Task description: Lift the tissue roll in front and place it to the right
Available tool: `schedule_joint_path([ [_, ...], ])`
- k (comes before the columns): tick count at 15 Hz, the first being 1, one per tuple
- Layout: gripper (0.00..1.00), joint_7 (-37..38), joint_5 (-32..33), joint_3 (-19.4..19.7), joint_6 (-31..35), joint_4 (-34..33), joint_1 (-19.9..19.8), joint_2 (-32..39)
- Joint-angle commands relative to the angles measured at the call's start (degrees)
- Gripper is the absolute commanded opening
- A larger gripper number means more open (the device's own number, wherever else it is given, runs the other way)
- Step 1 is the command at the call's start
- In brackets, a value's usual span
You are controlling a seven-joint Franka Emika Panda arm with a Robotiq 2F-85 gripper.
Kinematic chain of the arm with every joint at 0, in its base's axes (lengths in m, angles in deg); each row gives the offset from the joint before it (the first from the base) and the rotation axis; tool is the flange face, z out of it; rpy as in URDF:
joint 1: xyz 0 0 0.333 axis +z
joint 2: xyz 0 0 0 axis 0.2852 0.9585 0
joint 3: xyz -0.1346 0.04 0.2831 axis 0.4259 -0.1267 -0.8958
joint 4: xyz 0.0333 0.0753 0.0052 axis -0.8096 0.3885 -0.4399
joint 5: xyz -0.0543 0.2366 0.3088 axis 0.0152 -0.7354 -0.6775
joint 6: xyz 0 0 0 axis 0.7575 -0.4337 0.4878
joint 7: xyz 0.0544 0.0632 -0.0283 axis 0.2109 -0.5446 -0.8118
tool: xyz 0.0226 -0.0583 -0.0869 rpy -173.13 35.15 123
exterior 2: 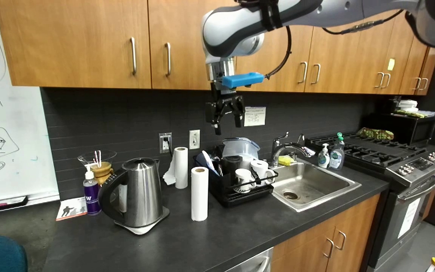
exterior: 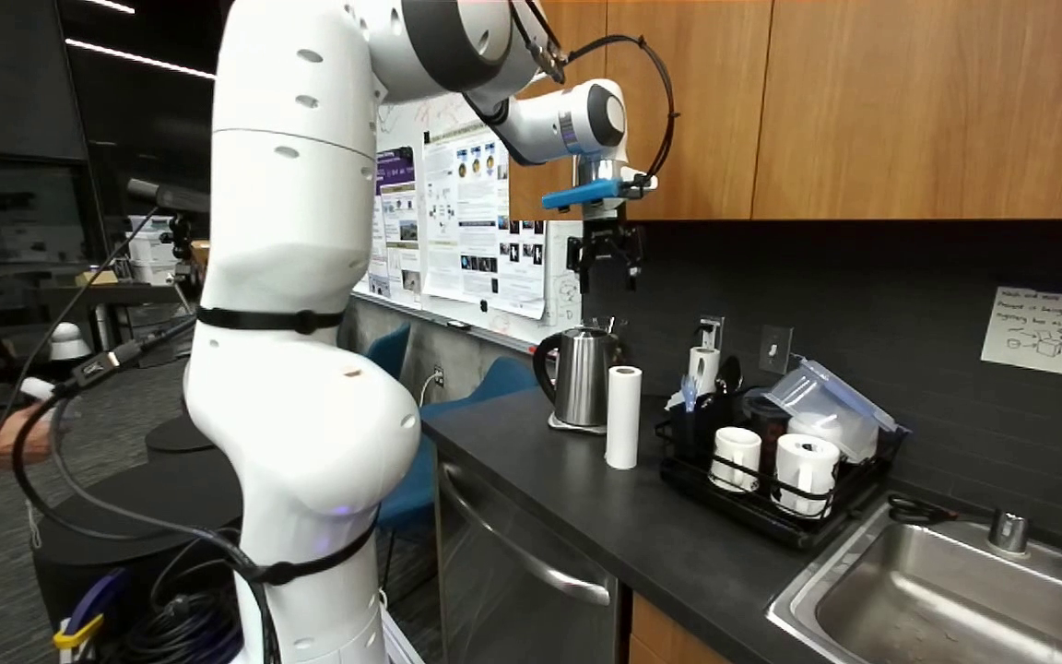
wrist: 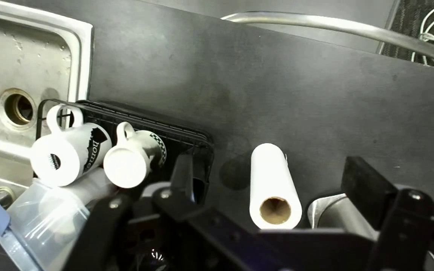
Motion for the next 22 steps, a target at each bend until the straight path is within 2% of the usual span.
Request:
schedule_joint_path([
  [1, 1.00, -1.1, 0.5, 1.5, -3.8, -7.5, 1.7, 5.9],
  [4, 1.00, -0.8, -0.3, 1.4, -4.7, -10.8, 2.9, 9.4],
  [5, 1.00, -0.9, -0.4, 2.0, -2.3, -6.8, 2.4, 6.7],
  [9, 1.00, -0.9, -0.4, 2.0, -2.9, -9.3, 3.5, 9.2],
  [22, 1.00, -0.9, -0.4, 2.1, -3.5, -9.9, 3.5, 9.3],
])
